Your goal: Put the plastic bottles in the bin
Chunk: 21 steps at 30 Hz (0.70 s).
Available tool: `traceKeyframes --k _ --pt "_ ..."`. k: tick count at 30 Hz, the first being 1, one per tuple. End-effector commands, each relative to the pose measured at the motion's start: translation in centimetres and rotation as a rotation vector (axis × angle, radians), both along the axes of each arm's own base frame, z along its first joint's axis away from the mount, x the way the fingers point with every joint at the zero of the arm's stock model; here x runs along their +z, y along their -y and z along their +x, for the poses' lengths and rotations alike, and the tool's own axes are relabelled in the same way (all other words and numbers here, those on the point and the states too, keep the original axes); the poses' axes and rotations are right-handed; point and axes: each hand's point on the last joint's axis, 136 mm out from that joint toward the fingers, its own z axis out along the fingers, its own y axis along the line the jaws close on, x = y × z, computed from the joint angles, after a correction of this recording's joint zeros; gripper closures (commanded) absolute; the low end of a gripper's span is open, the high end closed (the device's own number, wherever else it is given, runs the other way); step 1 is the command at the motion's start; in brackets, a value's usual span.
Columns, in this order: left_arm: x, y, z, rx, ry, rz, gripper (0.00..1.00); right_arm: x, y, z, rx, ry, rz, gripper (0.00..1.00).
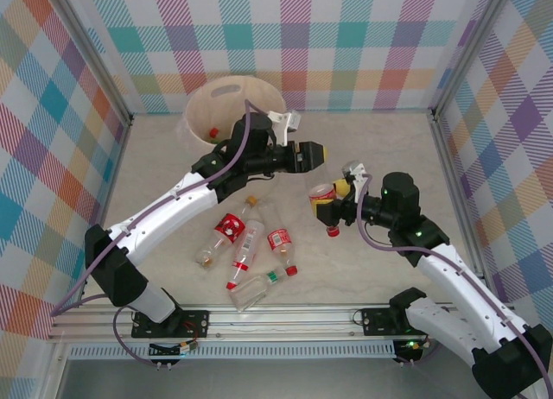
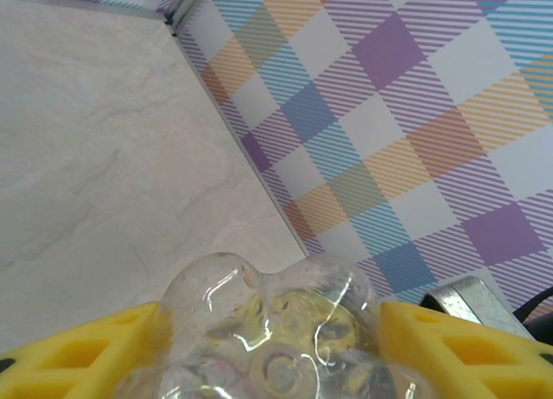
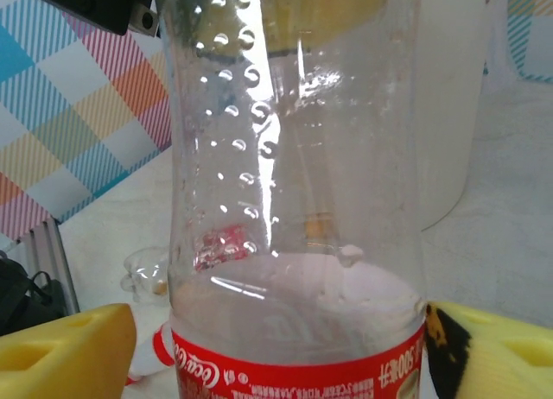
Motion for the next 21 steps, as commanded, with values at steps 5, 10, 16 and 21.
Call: traceKeyframes --k 5,10,16,21 --pt "3.8 0.2 1.2 0.006 0.128 -0.016 0.57 4.3 2.8 -0.1 -0.145 0.072 -0.008 0.03" --pt "7.1 -1.5 2.1 0.03 0.209 0.006 0.58 5.1 7.0 0.5 -0.367 0.068 -0.007 0.03" --pt "13.0 -6.1 4.2 0.142 0.339 -0.025 0.66 1.8 11.9 1.7 -0.628 -0.074 -0.033 0.04" --pt "17.7 -12.3 6.9 0.315 0.414 -0.109 0.79 -0.6 12.4 1.7 -0.651 -0.176 -0.071 0.04"
